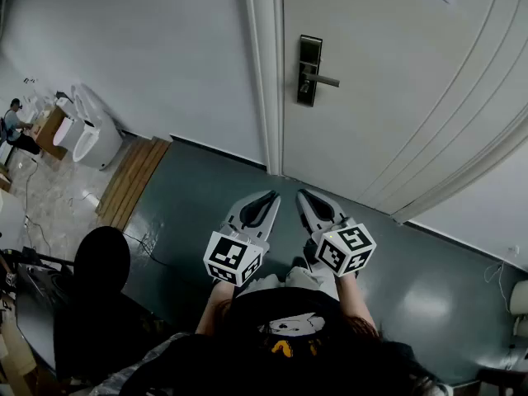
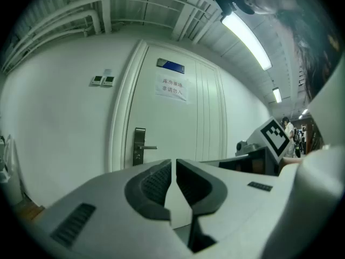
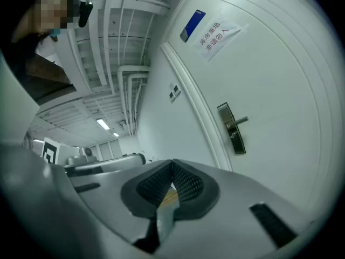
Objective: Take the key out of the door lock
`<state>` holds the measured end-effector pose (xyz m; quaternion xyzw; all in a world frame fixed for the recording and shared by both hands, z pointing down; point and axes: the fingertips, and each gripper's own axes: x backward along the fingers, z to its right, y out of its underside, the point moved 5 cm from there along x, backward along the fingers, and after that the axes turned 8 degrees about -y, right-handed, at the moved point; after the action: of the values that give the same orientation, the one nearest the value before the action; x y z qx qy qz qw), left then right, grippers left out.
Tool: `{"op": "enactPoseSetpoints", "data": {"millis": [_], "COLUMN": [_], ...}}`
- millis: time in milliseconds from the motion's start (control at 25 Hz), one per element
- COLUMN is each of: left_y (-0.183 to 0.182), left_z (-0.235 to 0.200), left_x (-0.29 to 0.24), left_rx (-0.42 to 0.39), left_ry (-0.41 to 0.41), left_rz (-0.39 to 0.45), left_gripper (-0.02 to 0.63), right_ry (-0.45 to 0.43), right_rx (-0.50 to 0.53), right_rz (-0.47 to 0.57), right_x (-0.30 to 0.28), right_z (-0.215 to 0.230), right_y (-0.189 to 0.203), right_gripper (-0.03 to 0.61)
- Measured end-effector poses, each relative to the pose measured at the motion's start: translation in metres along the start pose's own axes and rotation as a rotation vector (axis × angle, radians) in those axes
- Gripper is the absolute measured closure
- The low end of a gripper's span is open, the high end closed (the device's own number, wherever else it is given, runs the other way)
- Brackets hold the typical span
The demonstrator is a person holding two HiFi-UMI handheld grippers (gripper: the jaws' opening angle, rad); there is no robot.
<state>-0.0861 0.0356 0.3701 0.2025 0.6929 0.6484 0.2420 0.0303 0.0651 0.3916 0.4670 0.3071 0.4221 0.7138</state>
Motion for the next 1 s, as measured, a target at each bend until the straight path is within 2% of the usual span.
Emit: {"op": "enactPoseSetpoints", "data": {"millis": [440,720,1000], "left_y": [0.003,0.009,0.017], "left_z": [0.004,-0.004,-0.016], "left_x": [0.017,0.040,0.050], "left_rx": [0.007,0.004,0.029], "left_ry": [-0.016,-0.028,-0.051], "left_rz": [0.009,-0.003,0.000], "left_gripper": [0.583,0.583,0.583], "right_ry": [-0.006,0.002,0.001], "right_rx": [-0.007,-0.037,-0.055], "right_rz": [0.001,0.043,0.042], "right_x": [0.005,0.002,-0.003], "right_z": [-0.010,-0.024,-0.025], "right_y": [0.008,0.013,0.017], "right_gripper": [0.574,0.572,0.572]}}
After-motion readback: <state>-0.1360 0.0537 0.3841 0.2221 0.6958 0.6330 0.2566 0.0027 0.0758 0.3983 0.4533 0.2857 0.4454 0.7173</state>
